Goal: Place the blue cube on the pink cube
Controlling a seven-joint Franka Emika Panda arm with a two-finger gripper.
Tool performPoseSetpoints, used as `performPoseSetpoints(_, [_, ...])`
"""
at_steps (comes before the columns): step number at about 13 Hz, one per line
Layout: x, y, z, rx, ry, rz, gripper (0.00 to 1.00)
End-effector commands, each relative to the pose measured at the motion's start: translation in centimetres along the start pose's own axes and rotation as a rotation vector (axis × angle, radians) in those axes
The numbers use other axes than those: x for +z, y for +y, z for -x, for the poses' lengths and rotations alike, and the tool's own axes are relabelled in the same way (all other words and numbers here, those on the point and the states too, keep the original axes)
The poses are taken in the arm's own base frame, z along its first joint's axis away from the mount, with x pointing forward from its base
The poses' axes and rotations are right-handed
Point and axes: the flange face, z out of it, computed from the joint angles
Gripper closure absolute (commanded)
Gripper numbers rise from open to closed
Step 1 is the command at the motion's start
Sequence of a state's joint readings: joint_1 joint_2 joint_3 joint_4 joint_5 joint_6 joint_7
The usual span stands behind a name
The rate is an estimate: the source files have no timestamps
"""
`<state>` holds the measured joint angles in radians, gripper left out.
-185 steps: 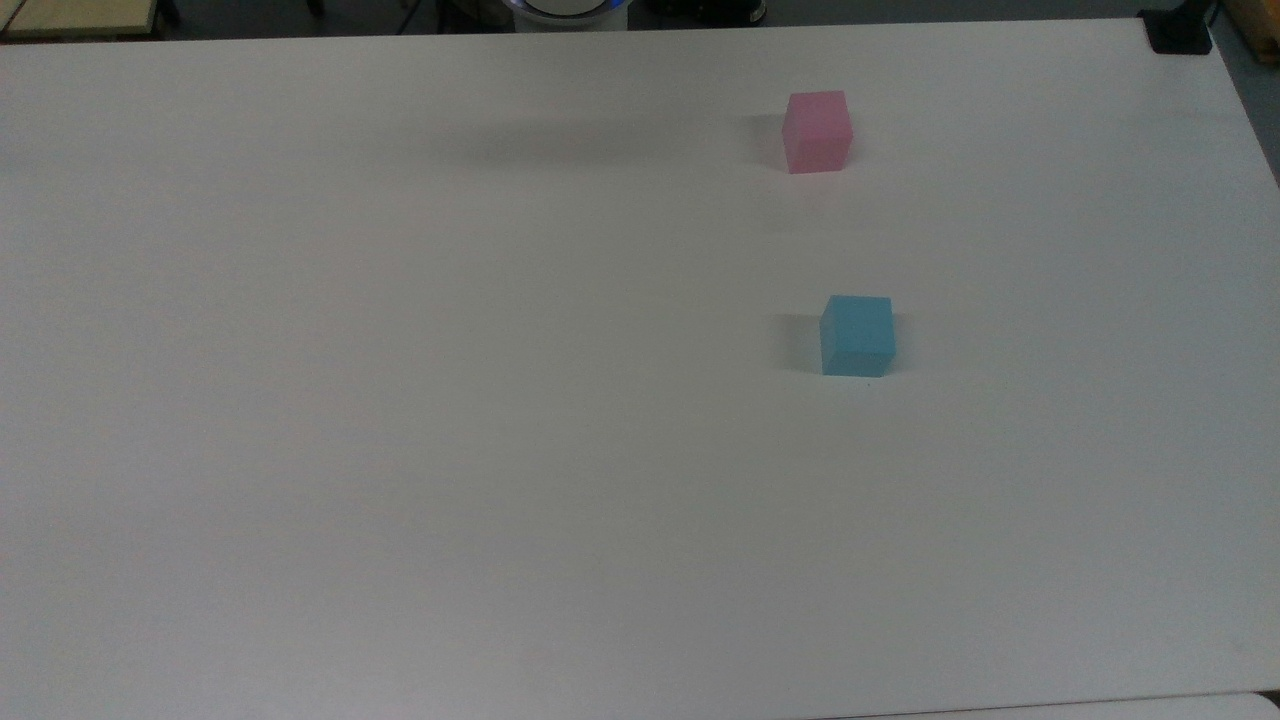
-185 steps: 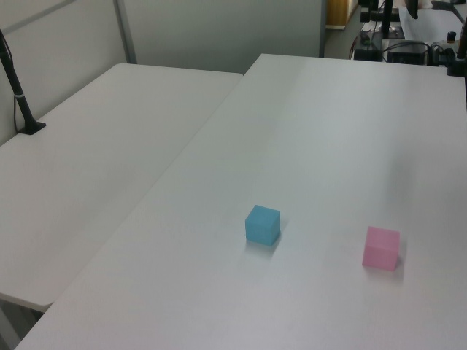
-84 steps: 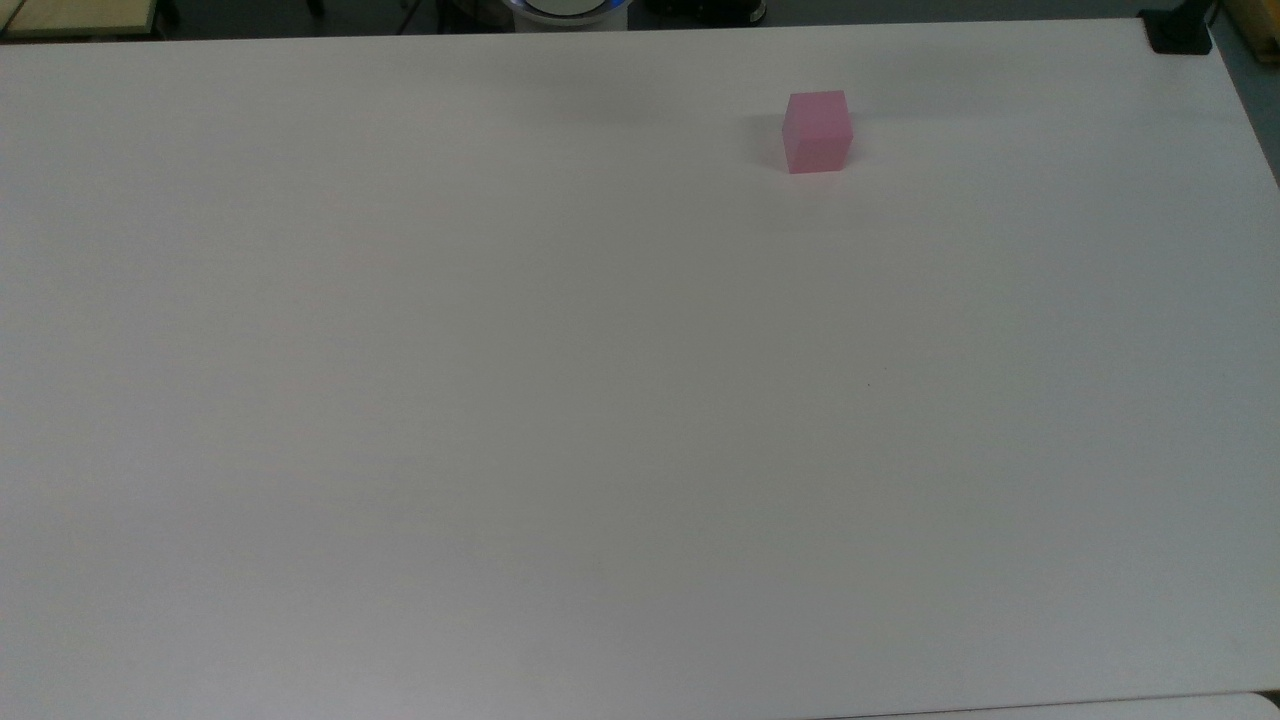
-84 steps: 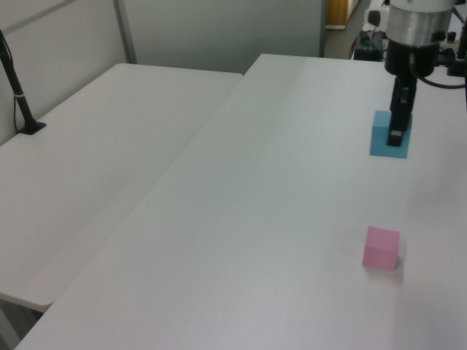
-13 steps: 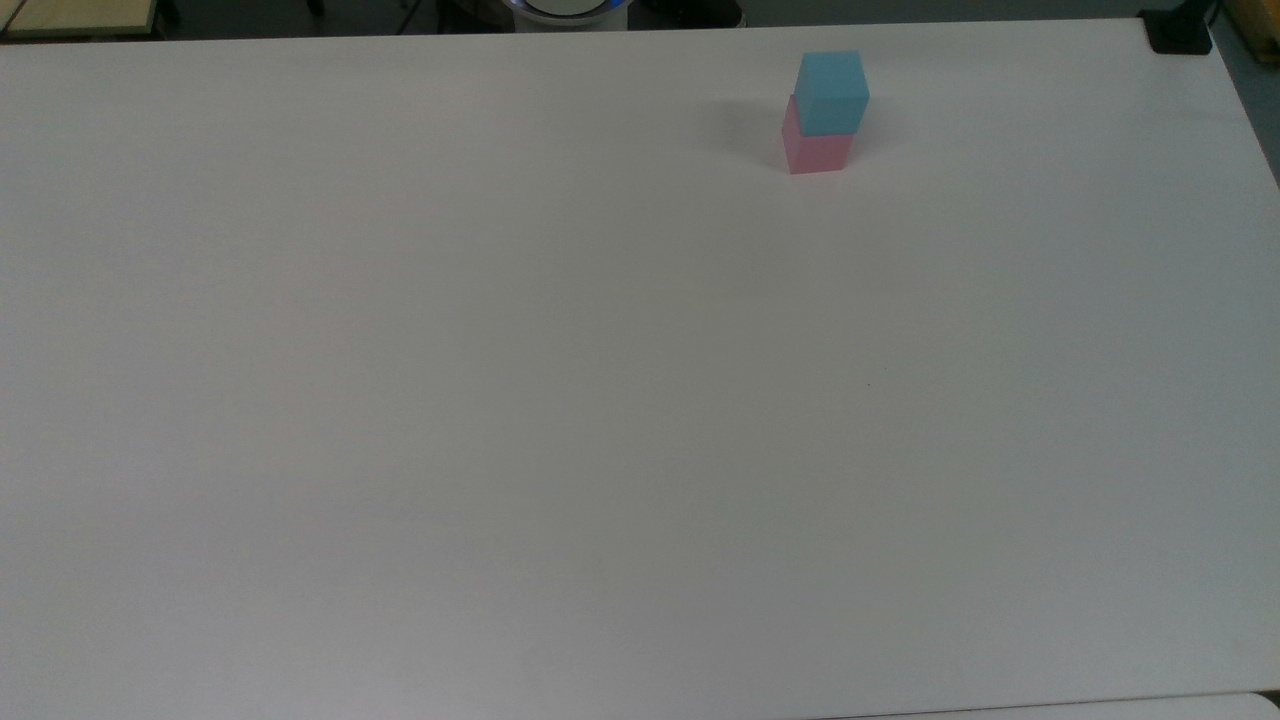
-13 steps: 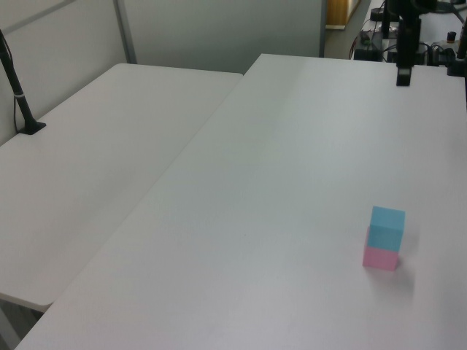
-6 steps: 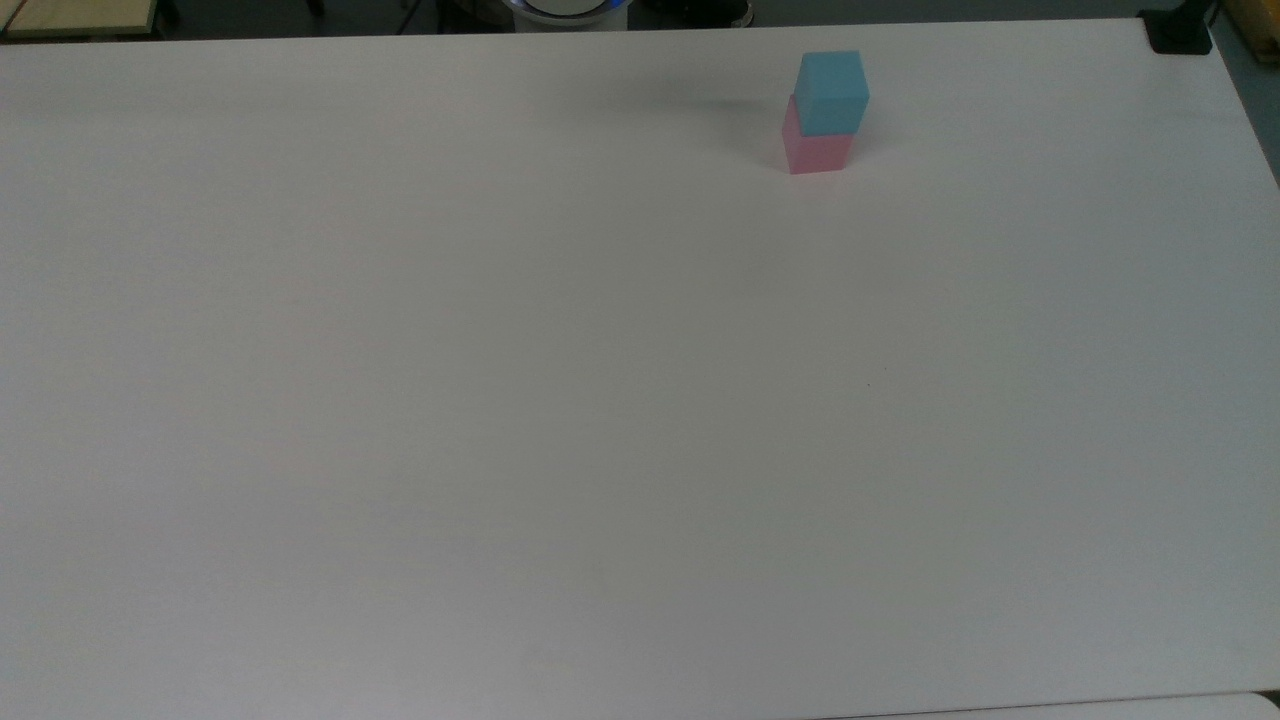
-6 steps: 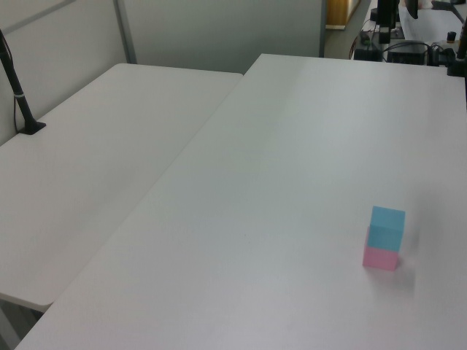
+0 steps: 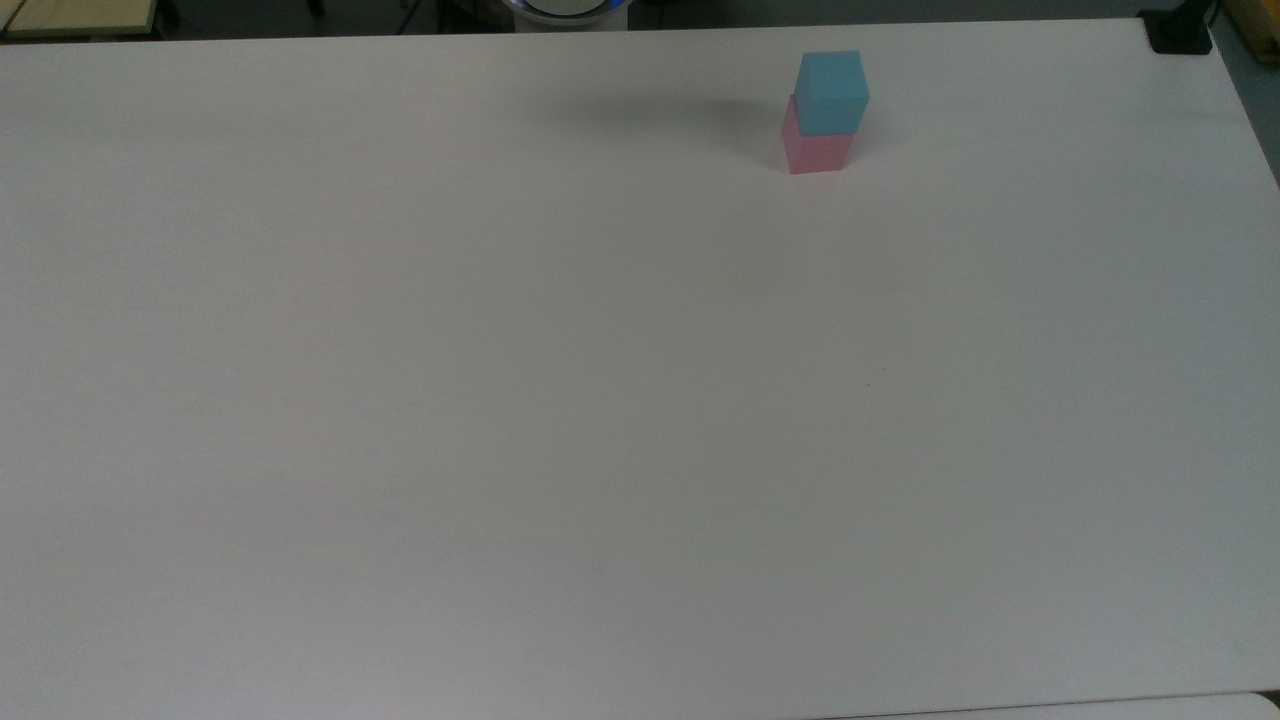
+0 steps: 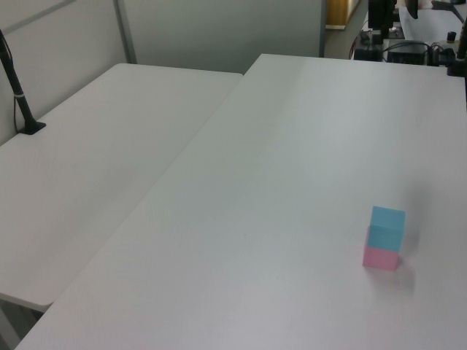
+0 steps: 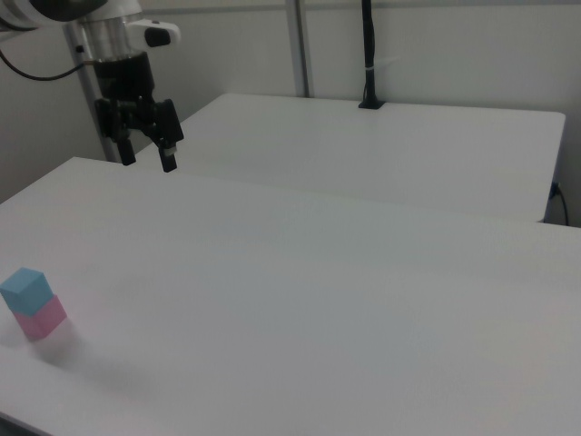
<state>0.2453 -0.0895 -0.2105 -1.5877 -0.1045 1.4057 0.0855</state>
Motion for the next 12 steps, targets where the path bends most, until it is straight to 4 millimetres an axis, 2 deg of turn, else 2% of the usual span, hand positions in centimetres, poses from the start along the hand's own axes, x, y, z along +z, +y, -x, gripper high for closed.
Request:
performPoseSetpoints(1, [1.1, 0.4, -2.1, -0.046, 0.004, 0.021, 0.0])
performPoseSetpoints(3, [1.1, 0.6, -2.4, -0.041, 0.012, 0.01, 0.0])
performPoseSetpoints(5, [1.4, 0.8, -3.5, -0.024, 0.051, 0.0, 0.0])
performPoseSetpoints(7, [2.6, -0.6, -4.6, -0.033, 0.033, 0.007, 0.0])
performPoseSetpoints(9, [1.8, -1.4, -5.0, -0.036, 0.046, -0.029, 0.0])
performPoseSetpoints(12, [1.7, -0.9, -4.9, -0.023, 0.044, -0.072, 0.0])
